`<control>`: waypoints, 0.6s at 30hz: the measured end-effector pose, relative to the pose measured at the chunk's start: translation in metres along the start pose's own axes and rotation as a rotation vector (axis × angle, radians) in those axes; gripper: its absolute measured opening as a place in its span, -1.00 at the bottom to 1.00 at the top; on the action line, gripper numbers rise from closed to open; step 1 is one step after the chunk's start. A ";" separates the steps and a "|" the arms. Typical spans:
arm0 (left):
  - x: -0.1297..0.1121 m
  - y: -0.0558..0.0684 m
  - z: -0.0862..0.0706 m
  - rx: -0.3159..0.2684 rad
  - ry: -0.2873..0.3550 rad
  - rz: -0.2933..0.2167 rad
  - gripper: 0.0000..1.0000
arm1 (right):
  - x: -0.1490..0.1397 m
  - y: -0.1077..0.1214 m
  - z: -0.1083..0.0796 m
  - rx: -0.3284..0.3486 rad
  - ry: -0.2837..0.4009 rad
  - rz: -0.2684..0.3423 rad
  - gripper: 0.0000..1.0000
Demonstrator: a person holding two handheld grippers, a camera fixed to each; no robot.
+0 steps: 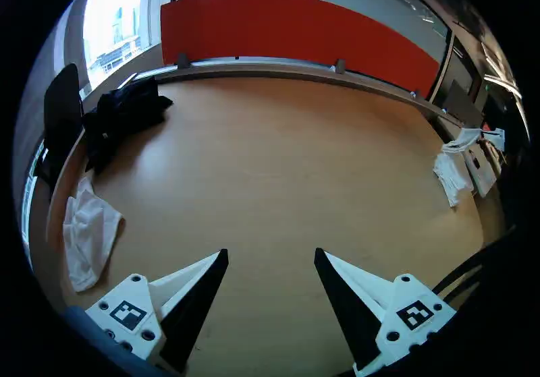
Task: Fold towel
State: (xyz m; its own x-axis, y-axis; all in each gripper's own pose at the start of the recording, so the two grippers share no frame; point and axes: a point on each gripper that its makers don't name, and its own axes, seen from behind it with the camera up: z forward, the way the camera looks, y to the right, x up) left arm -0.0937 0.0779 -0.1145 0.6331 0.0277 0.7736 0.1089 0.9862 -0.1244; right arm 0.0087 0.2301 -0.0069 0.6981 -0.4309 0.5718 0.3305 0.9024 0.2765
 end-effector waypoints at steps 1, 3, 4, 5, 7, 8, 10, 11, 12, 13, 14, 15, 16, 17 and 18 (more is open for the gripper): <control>0.000 0.001 0.000 -0.001 0.000 0.002 0.90 | -0.004 0.000 -0.001 0.001 -0.004 0.005 -0.91; 0.000 0.002 0.000 -0.002 -0.001 0.005 0.90 | -0.011 -0.001 -0.002 0.002 -0.013 0.014 -0.91; 0.000 0.002 0.000 -0.003 0.000 0.006 0.90 | -0.013 -0.002 -0.003 0.002 -0.017 0.017 -0.91; 0.000 0.003 0.000 -0.003 0.000 0.008 0.90 | -0.016 -0.002 -0.003 0.001 -0.020 0.019 -0.91; 0.000 0.003 -0.001 -0.003 0.001 0.009 0.90 | -0.020 -0.004 -0.004 0.002 -0.026 0.023 -0.91; 0.000 0.003 -0.001 -0.003 0.001 0.010 0.90 | -0.023 -0.005 -0.004 0.002 -0.029 0.025 -0.91; 0.000 0.003 -0.002 -0.003 0.002 0.009 0.90 | -0.027 -0.006 -0.005 0.001 -0.037 0.029 -0.91; 0.000 0.003 -0.002 -0.003 0.002 0.009 0.90 | -0.030 -0.006 -0.005 0.001 -0.042 0.030 -0.91; 0.000 0.003 -0.003 -0.002 0.002 0.008 0.90 | -0.032 -0.007 -0.006 0.000 -0.047 0.032 -0.91; 0.000 0.002 -0.003 -0.002 0.002 0.008 0.90 | -0.036 -0.007 -0.006 -0.001 -0.053 0.034 -0.91; -0.001 0.002 -0.003 -0.001 0.002 0.007 0.90 | -0.039 -0.007 -0.006 -0.002 -0.059 0.036 -0.91; -0.001 0.001 -0.004 0.000 0.002 0.007 0.90 | -0.042 -0.007 -0.007 -0.003 -0.066 0.038 -0.91; -0.002 0.001 -0.004 0.001 0.002 0.006 0.89 | -0.046 -0.007 -0.007 -0.004 -0.073 0.042 -0.91; -0.002 0.000 -0.004 0.002 0.001 0.006 0.89 | -0.050 -0.008 -0.007 -0.005 -0.080 0.047 -0.91; -0.003 0.000 -0.004 0.003 0.001 0.006 0.89 | -0.054 -0.008 -0.007 -0.006 -0.088 0.051 -0.91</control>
State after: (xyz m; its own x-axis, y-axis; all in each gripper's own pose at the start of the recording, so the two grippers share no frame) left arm -0.0922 0.0769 -0.1195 0.6343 0.0331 0.7724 0.1034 0.9865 -0.1272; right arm -0.0269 0.2463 -0.0447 0.6561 -0.3828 0.6504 0.2999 0.9231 0.2408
